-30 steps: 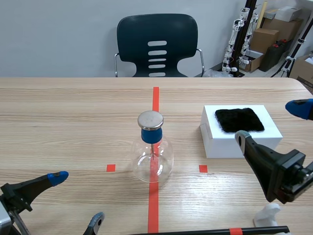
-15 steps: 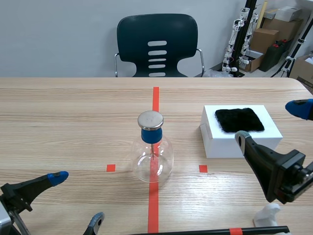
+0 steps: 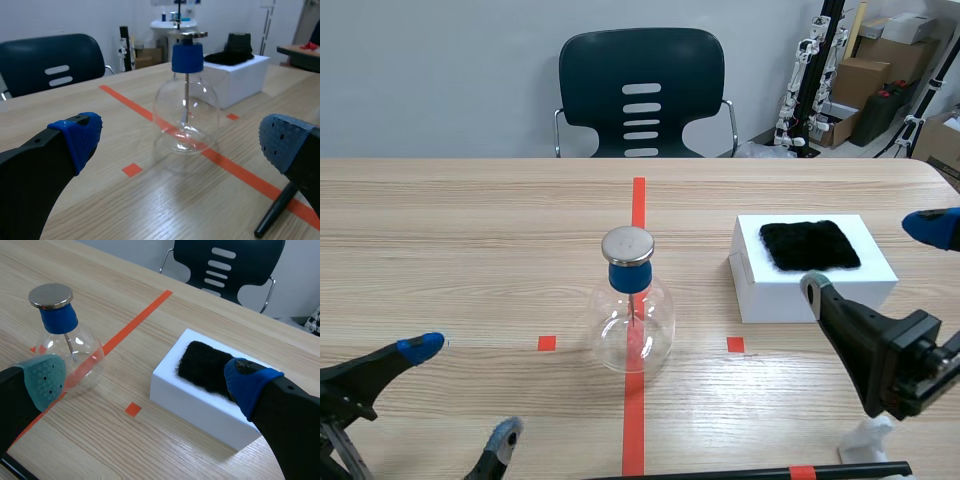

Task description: Do the electroscope experiment. return to the home posture

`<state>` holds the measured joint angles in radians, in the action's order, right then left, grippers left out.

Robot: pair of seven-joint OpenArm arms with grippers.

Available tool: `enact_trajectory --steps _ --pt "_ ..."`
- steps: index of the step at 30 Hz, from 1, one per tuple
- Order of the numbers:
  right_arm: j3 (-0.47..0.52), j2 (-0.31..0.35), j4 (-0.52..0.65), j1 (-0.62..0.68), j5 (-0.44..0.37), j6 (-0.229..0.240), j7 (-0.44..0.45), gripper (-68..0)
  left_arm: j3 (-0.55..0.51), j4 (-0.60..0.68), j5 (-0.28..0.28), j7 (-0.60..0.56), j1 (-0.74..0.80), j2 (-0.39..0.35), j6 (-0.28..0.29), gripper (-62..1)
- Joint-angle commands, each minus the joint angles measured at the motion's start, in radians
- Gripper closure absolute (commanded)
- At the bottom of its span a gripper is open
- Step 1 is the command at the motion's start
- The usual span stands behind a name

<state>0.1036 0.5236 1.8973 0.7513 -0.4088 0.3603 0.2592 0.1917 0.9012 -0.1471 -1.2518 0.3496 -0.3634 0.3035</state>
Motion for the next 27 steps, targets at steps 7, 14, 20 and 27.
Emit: enact_trajectory --steps 7,14,20,27 --pt "0.010 0.003 0.013 0.011 0.033 -0.001 0.000 -67.9 -0.060 0.081 0.005 -0.023 0.045 -0.039 0.003 -62.3" --pt "0.071 0.003 0.013 0.116 0.066 0.000 0.143 -67.9 -0.108 0.207 0.006 0.007 0.107 -0.080 0.008 -62.3" --pt "0.136 0.003 0.013 0.219 0.072 0.001 0.248 -67.9 -0.127 0.322 0.028 0.079 0.147 -0.107 0.064 -62.3" --pt "0.205 0.003 0.013 0.307 0.076 0.012 0.376 -67.9 -0.139 0.451 0.035 0.162 0.188 -0.130 0.082 -62.3"
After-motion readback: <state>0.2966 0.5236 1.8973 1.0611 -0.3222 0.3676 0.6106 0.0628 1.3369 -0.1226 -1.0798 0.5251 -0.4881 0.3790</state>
